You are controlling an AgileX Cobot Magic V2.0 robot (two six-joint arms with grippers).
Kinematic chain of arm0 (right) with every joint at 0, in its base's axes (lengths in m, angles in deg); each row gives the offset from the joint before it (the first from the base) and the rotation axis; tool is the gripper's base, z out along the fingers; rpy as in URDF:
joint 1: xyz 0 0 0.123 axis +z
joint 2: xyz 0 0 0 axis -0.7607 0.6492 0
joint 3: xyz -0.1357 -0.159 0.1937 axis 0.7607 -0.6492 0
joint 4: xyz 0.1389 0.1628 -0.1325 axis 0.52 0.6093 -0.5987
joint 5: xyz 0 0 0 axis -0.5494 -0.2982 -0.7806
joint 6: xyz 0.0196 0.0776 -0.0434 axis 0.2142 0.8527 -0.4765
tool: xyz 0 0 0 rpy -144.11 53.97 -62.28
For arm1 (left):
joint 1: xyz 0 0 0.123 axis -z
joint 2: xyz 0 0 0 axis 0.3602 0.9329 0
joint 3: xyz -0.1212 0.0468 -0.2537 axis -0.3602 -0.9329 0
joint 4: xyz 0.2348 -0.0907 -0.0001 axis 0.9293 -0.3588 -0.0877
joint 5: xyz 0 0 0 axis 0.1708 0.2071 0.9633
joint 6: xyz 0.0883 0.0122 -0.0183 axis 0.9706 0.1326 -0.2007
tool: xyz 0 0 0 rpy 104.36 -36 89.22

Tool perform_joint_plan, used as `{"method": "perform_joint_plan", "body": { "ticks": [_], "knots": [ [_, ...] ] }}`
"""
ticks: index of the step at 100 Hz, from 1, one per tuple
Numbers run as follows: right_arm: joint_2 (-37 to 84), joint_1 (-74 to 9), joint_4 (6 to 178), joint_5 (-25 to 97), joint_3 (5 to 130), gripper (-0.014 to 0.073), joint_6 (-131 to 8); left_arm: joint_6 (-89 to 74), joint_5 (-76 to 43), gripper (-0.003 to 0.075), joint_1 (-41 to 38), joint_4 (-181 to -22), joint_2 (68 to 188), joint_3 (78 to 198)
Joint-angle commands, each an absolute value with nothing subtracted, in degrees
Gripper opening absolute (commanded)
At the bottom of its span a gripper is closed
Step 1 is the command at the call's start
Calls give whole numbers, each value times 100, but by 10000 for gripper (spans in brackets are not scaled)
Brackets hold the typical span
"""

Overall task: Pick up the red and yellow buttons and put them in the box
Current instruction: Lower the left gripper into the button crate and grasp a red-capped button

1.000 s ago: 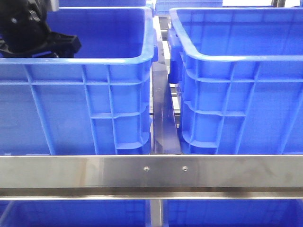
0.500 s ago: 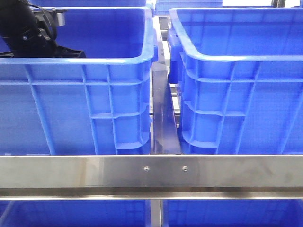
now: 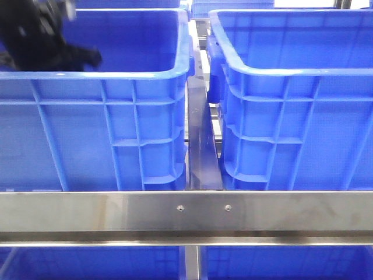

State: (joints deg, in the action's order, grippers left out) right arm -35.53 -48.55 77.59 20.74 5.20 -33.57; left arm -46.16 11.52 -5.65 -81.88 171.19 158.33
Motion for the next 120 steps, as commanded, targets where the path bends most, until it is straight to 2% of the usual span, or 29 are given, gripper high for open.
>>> {"method": "perform_joint_plan", "body": {
  "ticks": [1, 22, 45, 61, 81, 102, 120],
  "knots": [
    [-3676, -4856, 7704, 1588, 631, -115, -3383, -4613, 1077, -19, -512, -8268, 16438, 16007],
    [-3676, -4856, 7704, 1588, 631, -115, -3383, -4519, 1266, -19, -148, -8257, 15341, 16007],
    [-3676, -4856, 7704, 1502, 631, -115, -3383, -4507, 1492, -19, 816, -8257, 14433, 16007],
    [-3676, -4856, 7704, 1476, 631, -115, -3383, -4486, 1634, -19, 1685, -8162, 14131, 16007],
    [-3676, -4856, 7704, 1459, 725, -115, -3383, -4486, 1644, -19, 2349, -8076, 14143, 16007],
    [-3663, -4856, 7870, 2556, 1790, -115, -3378, -4486, 1644, -19, 2512, -8076, 14190, 16007],
    [-3263, -4856, 7958, 4614, 3270, -115, -3383, -4486, 1644, -19, 2512, -8076, 14204, 16007]
  ]
}}
